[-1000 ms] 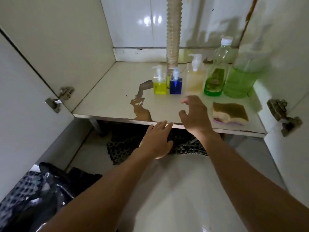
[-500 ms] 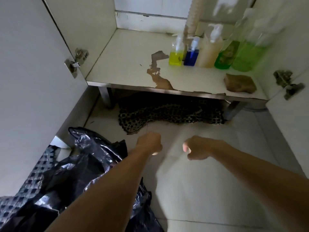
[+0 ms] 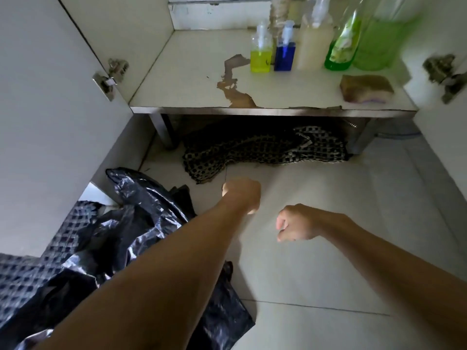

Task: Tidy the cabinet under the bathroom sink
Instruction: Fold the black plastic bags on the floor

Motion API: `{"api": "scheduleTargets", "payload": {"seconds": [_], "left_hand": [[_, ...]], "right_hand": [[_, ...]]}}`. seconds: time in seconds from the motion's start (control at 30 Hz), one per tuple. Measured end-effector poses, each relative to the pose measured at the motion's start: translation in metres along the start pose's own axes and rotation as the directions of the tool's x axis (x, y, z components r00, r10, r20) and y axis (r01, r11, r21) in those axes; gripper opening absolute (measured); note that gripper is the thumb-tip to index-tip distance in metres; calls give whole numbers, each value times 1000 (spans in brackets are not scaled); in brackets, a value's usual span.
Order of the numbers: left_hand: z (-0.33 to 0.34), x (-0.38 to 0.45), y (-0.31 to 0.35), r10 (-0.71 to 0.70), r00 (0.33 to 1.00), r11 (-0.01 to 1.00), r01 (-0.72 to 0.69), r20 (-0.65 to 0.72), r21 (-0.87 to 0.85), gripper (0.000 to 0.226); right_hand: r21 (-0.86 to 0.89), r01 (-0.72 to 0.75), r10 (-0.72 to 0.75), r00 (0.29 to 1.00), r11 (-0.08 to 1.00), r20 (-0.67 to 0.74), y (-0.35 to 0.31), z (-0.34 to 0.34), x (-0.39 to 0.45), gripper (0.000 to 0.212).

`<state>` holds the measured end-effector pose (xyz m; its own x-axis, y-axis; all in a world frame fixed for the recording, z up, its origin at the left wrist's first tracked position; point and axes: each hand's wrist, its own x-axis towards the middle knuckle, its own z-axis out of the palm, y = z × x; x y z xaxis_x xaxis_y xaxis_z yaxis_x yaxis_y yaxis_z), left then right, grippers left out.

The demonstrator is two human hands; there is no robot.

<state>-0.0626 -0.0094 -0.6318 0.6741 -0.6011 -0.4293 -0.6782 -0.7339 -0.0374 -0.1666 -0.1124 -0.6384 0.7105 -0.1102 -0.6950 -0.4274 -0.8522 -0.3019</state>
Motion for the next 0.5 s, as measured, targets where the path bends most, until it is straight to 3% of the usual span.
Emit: {"api": "scheduleTargets", "payload": {"seconds": [0.1, 0.23, 0.33, 0.37, 0.47, 0.5], "left_hand": [[-14, -21, -15, -59, 995, 998, 59, -82, 5, 34], [-31, -57, -51, -130, 962, 992, 125, -239, -34, 33], [-42, -92, -81, -175, 936, 984, 177, -304, -22, 35], [-44, -102, -89, -192, 942, 981, 194, -274, -20, 38], [-41, -129, -108, -227, 969, 973, 231, -94, 29, 47], [-39, -138, -111, -233, 971, 970, 236, -54, 55, 50]], "right_hand": [[4, 62, -62, 998, 998, 16, -17, -3, -3, 43], [137, 257, -266, 963, 956, 46, -62, -1, -4, 59], [83, 318, -321, 947, 944, 23, -104, 19, -10, 78], [75, 332, -331, 943, 940, -24, -116, 30, -10, 75], [84, 389, -355, 896, 918, -269, -136, 53, -5, 30], [80, 396, -349, 875, 915, -337, -140, 54, -7, 25]]}}
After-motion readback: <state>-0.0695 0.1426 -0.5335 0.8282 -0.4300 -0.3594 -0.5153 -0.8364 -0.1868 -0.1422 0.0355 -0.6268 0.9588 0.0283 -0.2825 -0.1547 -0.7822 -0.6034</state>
